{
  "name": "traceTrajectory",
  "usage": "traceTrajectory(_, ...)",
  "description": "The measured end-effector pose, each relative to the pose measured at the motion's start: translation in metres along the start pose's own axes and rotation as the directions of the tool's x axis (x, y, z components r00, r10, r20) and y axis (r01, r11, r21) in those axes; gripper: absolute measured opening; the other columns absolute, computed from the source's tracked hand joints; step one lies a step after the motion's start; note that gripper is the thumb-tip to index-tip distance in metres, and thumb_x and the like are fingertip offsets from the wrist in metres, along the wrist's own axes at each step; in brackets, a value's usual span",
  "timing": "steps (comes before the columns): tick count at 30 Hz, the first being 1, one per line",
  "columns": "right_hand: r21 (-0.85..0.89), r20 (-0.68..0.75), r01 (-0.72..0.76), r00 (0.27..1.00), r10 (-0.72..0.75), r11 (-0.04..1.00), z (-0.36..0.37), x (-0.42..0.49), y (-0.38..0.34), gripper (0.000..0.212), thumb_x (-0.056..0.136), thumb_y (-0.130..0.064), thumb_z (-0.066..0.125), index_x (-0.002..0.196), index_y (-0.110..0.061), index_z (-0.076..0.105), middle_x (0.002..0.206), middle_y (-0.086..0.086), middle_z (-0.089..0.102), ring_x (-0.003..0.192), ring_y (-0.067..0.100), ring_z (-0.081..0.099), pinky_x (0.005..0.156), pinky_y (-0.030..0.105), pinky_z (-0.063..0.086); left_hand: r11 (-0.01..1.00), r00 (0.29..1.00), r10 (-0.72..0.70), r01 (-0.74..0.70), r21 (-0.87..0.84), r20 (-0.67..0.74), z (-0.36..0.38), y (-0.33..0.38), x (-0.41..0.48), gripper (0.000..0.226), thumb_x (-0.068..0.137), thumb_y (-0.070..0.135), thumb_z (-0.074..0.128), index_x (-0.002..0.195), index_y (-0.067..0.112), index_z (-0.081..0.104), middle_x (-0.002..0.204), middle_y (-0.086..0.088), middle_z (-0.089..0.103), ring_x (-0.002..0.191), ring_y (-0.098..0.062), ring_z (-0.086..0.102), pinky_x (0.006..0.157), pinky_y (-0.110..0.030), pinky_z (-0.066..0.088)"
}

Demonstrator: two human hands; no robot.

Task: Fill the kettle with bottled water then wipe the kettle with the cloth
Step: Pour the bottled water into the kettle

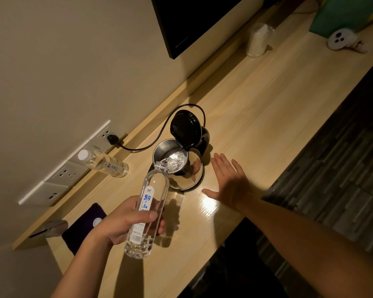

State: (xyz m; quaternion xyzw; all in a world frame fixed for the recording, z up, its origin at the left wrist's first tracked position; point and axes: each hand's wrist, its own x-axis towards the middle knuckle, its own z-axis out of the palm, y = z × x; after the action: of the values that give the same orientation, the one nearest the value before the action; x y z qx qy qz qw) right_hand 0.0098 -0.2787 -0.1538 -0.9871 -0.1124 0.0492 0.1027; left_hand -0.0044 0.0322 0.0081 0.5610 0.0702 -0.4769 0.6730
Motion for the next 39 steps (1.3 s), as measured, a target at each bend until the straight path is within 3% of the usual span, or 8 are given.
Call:
traceTrajectory(9,-0.021,0.035,-0.008,0.999,0.009,1.0,-0.0009,0.0018,-0.001,0.107,0.089,-0.084,0.044,0.164,-0.008,0.031,0.173,0.011,0.027,0.162,0.024,0.027,0.127,0.051,0.031,1.0,1.0,-0.014,0.014,-0.004,-0.016,0.0013,0.003,-0.0025,0.036,0.078,0.008,0.073,0.107,-0.01,0.061,0.092,-0.034,0.066,0.076,-0.036,0.073,0.072,-0.043,0.064)
traceTrajectory(19,0.012,-0.018,-0.023,1.0,0.023,1.0,0.0075,0.0032,-0.0002,0.107,0.086,-0.085,0.05,0.16,-0.008,0.041,0.168,0.011,0.039,0.157,0.025,0.038,0.124,0.052,0.039,1.0,0.999,-0.021,0.021,0.005,-0.037,-0.0043,0.0004,-0.0039,0.035,0.079,0.009,0.076,0.106,-0.009,0.061,0.092,-0.035,0.068,0.078,-0.039,0.073,0.074,-0.045,0.063)
traceTrajectory(27,-0.009,0.001,-0.023,1.0,0.023,1.0,0.0075,0.0034,0.0,0.108,0.087,-0.086,0.047,0.162,-0.009,0.038,0.17,0.01,0.036,0.158,0.025,0.035,0.125,0.052,0.037,1.0,1.0,-0.024,0.024,0.01,-0.021,-0.0052,-0.0011,-0.0055,0.036,0.079,0.012,0.079,0.104,-0.007,0.063,0.091,-0.034,0.068,0.078,-0.039,0.073,0.075,-0.045,0.063)
traceTrajectory(31,-0.012,-0.012,-0.017,1.0,0.017,1.0,0.0073,0.0027,0.0001,0.108,0.087,-0.085,0.047,0.162,-0.008,0.038,0.169,0.011,0.036,0.158,0.025,0.036,0.125,0.052,0.037,0.999,0.999,-0.029,0.03,0.026,-0.021,-0.0051,0.0002,-0.006,0.048,0.075,0.022,0.091,0.103,-0.006,0.064,0.092,-0.035,0.068,0.078,-0.039,0.073,0.075,-0.046,0.063)
traceTrajectory(39,-0.017,-0.014,-0.002,1.0,0.002,1.0,0.0075,0.0022,0.0008,0.107,0.088,-0.085,0.046,0.162,-0.008,0.037,0.17,0.011,0.034,0.16,0.025,0.033,0.127,0.051,0.034,0.999,0.999,-0.034,0.035,0.022,-0.041,-0.0066,0.0032,-0.0071,0.055,0.074,0.024,0.091,0.107,-0.008,0.06,0.092,-0.036,0.067,0.078,-0.04,0.072,0.075,-0.046,0.062)
